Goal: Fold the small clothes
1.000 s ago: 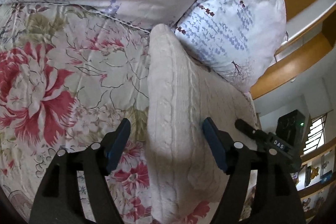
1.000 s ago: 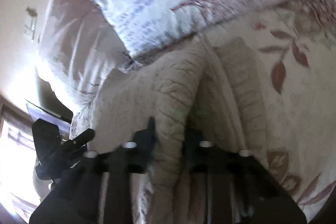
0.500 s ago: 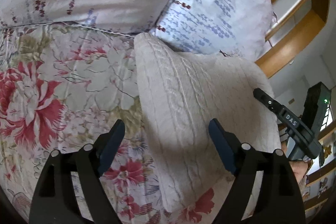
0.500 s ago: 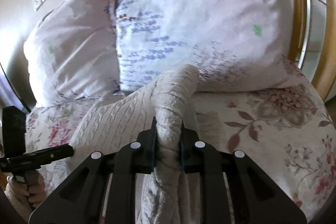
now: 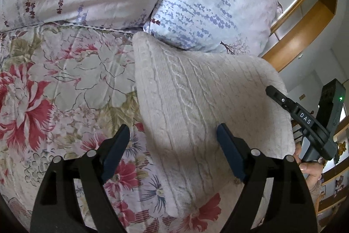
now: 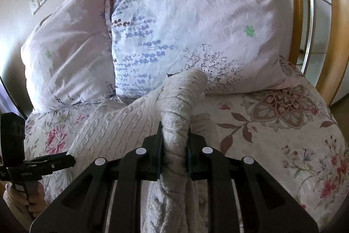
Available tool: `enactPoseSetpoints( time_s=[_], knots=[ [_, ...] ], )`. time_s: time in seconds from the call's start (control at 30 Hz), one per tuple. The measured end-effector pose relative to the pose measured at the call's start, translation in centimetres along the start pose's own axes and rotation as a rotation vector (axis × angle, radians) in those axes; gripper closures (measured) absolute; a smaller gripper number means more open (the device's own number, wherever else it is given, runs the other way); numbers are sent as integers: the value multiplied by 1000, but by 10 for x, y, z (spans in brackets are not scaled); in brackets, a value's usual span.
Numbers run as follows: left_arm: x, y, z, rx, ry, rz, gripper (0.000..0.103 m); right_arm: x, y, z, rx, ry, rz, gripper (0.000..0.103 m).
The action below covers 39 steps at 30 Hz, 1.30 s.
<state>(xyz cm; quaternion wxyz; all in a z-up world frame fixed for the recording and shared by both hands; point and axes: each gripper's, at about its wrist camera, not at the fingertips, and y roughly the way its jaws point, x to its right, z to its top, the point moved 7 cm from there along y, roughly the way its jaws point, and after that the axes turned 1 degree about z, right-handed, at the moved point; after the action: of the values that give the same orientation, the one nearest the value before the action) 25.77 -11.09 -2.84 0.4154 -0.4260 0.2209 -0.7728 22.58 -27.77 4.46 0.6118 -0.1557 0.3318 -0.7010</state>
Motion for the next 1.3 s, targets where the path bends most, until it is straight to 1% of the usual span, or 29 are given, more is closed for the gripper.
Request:
enactPoseSetpoints(
  time_s=[0.4,0.47,0.57,0.63,0.67,0.73,0.77,0.8,0.87,0.97,1.07,1.13,1.17,1.2,1.23,1.27,1.3],
  knots=[
    [7,7,-7,-26,30,-14,21,18,0,1,14,37,-23,86],
    [7,10,-9,-36,31,-15,21,22,4,-3,-2,46,-29,86],
    [7,14,-11,-49,26,-19,21,31,19,-16,-64,76,-42,85],
    [7,16,-12,-58,24,-20,21,40,29,-24,-110,136,-19,83],
    [8,16,-12,-61,24,-20,21,44,30,-26,-120,165,-5,80],
    [8,15,-13,-63,23,-22,21,51,25,-28,-125,220,20,71],
    [9,15,-13,-66,21,-26,21,54,20,-29,-126,240,25,64],
    [9,15,-14,-69,17,-29,21,55,15,-31,-124,249,32,59],
    [9,14,-16,-75,8,-38,21,57,5,-36,-124,269,66,54],
    [12,11,-19,-79,12,-41,23,61,-8,-50,-146,310,121,53],
    [15,8,-23,-82,25,-33,26,65,-17,-67,-169,343,164,53],
    [18,7,-26,-81,34,-26,34,65,-20,-76,-179,351,183,54],
    [19,7,-27,-80,36,-24,36,64,-21,-80,-181,348,191,65],
    [20,6,-28,-78,37,-26,42,60,-22,-83,-182,336,211,83],
    [22,6,-28,-82,37,-36,53,58,-23,-84,-178,327,220,87],
    [23,7,-29,-90,34,-43,57,57,-26,-83,-160,318,207,89],
    [23,6,-29,-87,31,-33,62,55,-30,-78,-135,301,197,90]
  ],
)
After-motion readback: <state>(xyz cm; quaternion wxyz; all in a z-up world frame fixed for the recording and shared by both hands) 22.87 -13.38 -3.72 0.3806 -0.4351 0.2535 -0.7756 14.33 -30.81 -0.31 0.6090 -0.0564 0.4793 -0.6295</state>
